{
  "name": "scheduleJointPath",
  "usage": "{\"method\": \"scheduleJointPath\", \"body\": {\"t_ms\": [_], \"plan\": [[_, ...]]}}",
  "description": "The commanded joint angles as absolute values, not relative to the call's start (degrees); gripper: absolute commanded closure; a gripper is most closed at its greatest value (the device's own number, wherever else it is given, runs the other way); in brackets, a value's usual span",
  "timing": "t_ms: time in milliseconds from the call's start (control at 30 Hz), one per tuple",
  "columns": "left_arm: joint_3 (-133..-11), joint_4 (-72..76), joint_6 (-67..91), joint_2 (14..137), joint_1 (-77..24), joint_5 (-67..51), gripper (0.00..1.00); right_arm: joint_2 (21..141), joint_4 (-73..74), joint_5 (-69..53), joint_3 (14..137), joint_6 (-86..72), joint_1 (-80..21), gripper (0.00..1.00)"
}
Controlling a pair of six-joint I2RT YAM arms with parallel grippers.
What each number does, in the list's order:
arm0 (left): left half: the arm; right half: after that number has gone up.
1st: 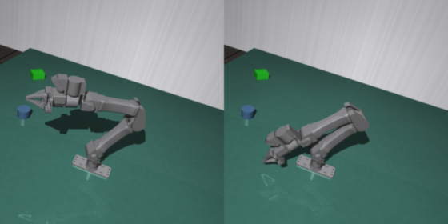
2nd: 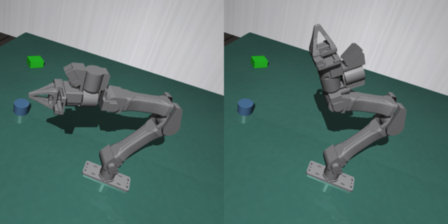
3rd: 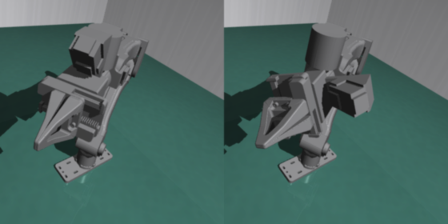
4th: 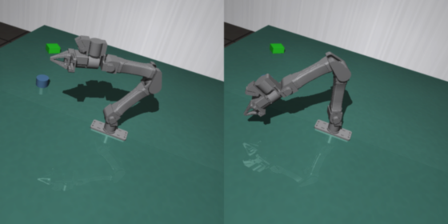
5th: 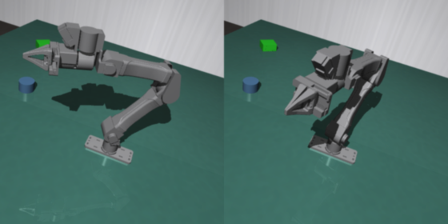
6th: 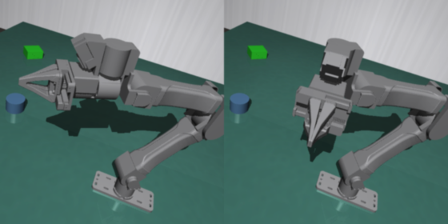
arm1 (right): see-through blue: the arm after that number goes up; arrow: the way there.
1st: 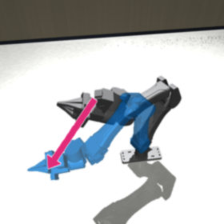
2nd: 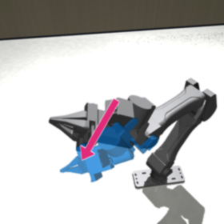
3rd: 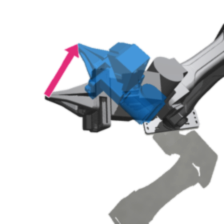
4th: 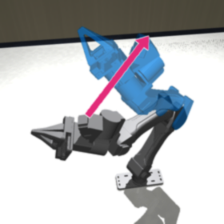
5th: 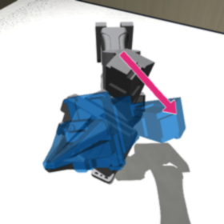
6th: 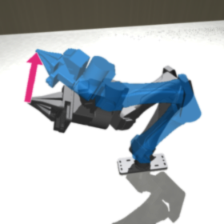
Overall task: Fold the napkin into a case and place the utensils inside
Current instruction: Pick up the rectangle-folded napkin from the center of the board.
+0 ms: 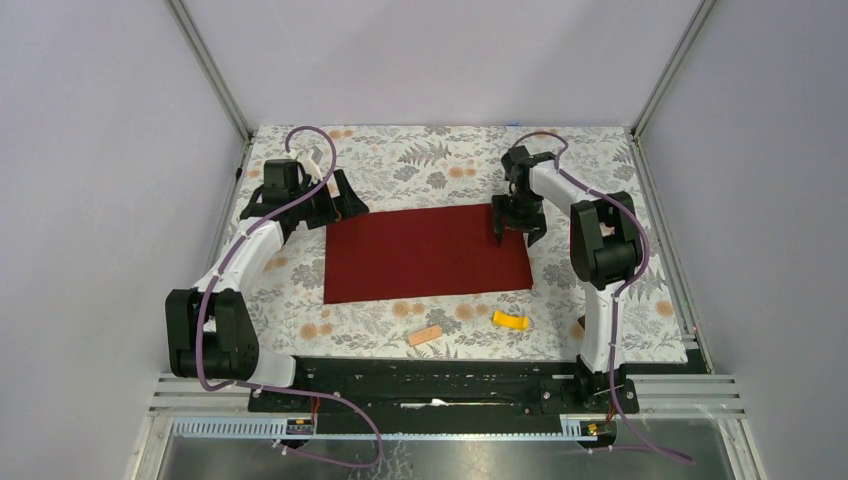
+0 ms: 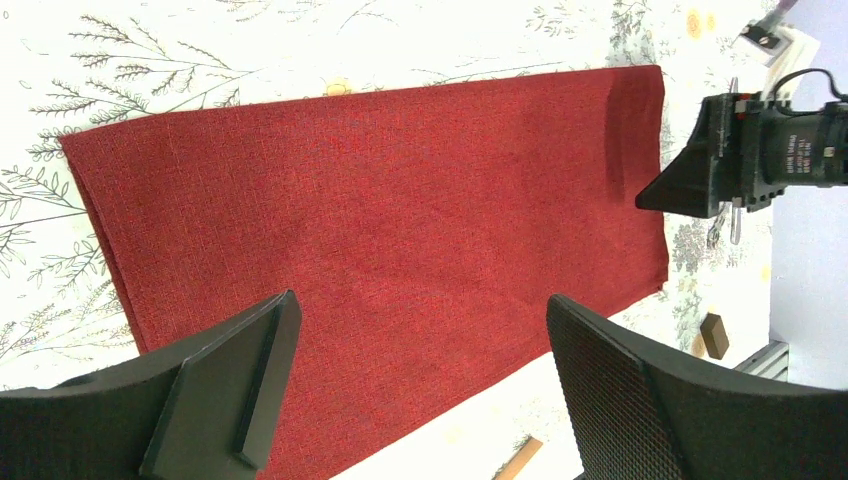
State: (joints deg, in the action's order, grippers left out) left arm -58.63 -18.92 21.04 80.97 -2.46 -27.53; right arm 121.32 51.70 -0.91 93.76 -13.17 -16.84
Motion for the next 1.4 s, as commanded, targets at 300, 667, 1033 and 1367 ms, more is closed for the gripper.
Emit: {"method": "scheduleJointPath", "body": {"t_ms": [300, 667, 1033, 1367], "plan": [[-58.61, -16.26, 20.99, 79.03, -2.72, -29.24, 0.01, 122.12, 41.94, 2.54, 83.06, -12.93, -17.52, 0.28], [-58.48, -16.51, 20.61, 78.77, -2.64, -28.52, 0.01, 124.52, 38.84, 6.41, 81.82, -11.92, -20.04, 0.69], [-58.27, -16.31, 20.82, 78.82, -2.71, -28.38, 0.01, 119.01, 36.29, 15.92, 82.15, -0.87, -16.61, 1.00], [-57.85, -15.71, 21.40, 79.12, -2.72, -29.17, 0.01, 113.41, 32.33, 27.15, 82.07, 9.82, -11.32, 1.00]]}}
